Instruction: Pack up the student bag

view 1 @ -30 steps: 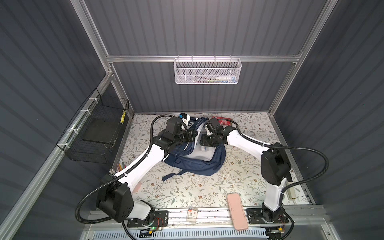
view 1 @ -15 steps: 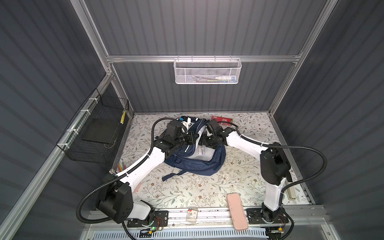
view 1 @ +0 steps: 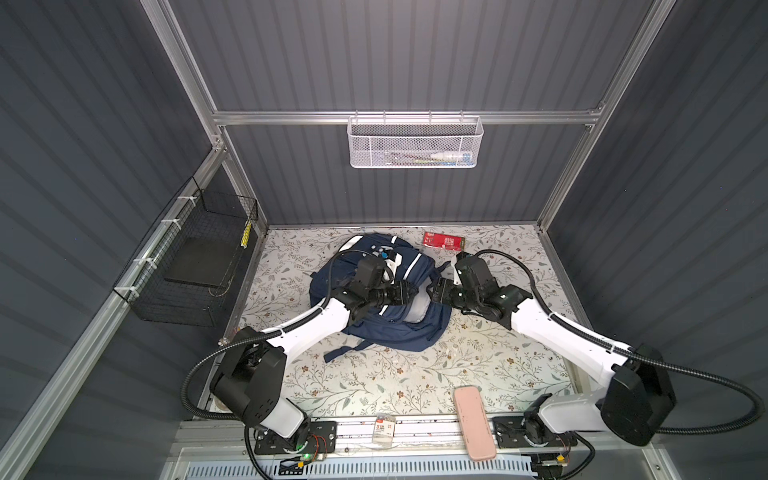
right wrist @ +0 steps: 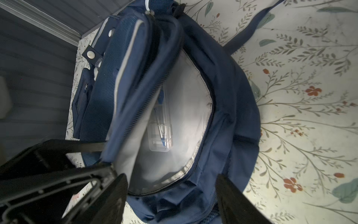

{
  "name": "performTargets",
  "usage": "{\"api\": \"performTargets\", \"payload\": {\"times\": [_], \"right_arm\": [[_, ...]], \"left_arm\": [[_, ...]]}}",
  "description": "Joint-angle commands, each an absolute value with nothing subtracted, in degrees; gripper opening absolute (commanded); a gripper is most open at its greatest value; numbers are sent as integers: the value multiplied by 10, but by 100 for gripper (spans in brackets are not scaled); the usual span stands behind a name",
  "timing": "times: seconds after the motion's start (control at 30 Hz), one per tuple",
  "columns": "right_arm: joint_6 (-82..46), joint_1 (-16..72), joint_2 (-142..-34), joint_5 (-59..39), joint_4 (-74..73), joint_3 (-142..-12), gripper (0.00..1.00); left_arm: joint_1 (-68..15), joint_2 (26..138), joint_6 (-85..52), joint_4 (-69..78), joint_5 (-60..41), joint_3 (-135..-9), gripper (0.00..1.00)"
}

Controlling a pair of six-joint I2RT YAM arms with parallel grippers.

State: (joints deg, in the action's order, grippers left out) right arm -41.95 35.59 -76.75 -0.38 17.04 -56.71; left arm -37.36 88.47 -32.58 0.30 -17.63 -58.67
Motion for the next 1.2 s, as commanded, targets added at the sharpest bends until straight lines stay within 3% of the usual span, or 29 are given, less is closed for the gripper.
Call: {"api": "performTargets", "payload": {"times": [0.0,0.07,0.13,0.23,0.4,0.53,0.77,1.03,1.17], "right_arm": [[-398,375,-725,34,135,-538,75],[-387,400,-709,51,102,-517,78],[-372,438,-709,74,81,-510,82],[-340,522,-741,197,120,-543,84],[-295,635,-800,312,109,-592,87],[-318,659,-834,214,-3,-592,89],[-387,660,-994,101,64,-734,88],[-467,626,-1077,7,13,-751,85],[-474,613,-1089,17,19,-753,83]], "left_arm": [[-369,863,-313,-28,-138,-582,78],[-368,834,-298,-58,-107,-595,92],[-366,802,-283,-104,-68,-616,100],[-336,762,-275,-144,-50,-621,100],[-225,691,-347,-50,-140,-511,100],[-212,694,-330,-92,-112,-501,95],[-110,696,-426,-1,-163,-410,77],[-102,681,-518,106,-116,-304,75],[-102,709,-565,192,-112,-255,74]]}}
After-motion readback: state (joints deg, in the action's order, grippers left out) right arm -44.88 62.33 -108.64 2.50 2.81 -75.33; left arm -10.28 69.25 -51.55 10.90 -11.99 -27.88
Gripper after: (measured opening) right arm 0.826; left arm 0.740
